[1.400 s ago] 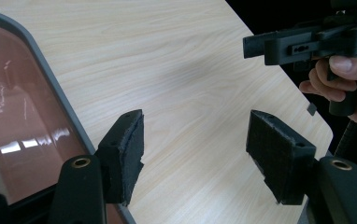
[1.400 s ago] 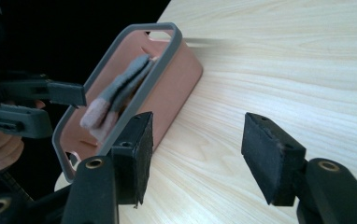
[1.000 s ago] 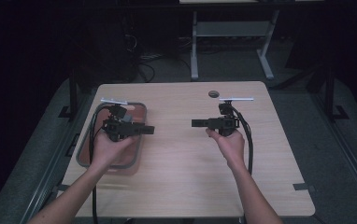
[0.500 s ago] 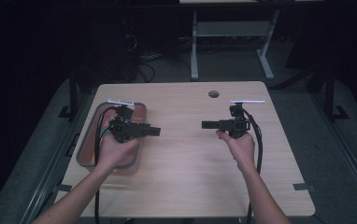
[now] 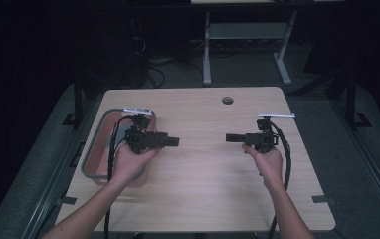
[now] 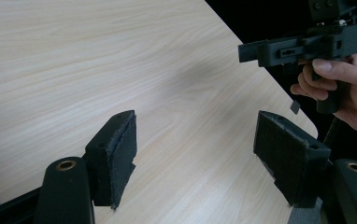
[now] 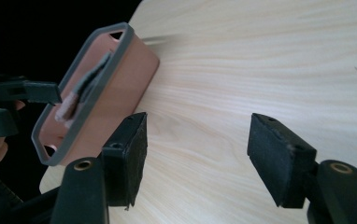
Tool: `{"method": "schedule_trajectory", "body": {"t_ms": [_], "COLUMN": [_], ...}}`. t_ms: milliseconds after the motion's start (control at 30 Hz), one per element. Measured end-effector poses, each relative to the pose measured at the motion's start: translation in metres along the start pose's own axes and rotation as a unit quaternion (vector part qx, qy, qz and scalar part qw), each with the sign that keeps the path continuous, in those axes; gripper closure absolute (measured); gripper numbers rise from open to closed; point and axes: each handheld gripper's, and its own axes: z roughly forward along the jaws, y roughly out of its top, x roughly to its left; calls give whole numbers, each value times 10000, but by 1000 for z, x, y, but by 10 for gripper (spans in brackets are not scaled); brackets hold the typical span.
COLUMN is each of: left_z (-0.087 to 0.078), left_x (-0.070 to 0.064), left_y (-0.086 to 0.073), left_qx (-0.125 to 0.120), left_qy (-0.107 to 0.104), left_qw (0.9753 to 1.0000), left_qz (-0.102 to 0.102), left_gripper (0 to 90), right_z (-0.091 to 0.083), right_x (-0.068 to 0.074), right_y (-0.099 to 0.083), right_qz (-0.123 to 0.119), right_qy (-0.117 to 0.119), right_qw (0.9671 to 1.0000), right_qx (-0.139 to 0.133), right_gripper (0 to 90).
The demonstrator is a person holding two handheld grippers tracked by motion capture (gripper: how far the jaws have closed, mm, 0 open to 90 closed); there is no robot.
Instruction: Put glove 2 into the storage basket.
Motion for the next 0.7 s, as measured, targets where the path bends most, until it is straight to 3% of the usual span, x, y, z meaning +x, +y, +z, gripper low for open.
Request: {"method": "schedule_trajectory", "body": {"t_ms": [233, 700], "left_z": [8, 26], "left_x": [-2, -12], "left_y": [-3, -18], "left_qx": [57, -66], "left_qy": [-70, -251], "left_qw": [10000, 9996], "left_qz": [-8, 103], "left_gripper": [290, 278], "right_z": [-8, -29], "right_x": [-13, -41], "right_y": [-13, -44], "right_qz": [115, 287], "right_qy": [40, -19], "right_qw": [9999, 9996], "right_qx": [-48, -68], "right_gripper": [367, 348]}}
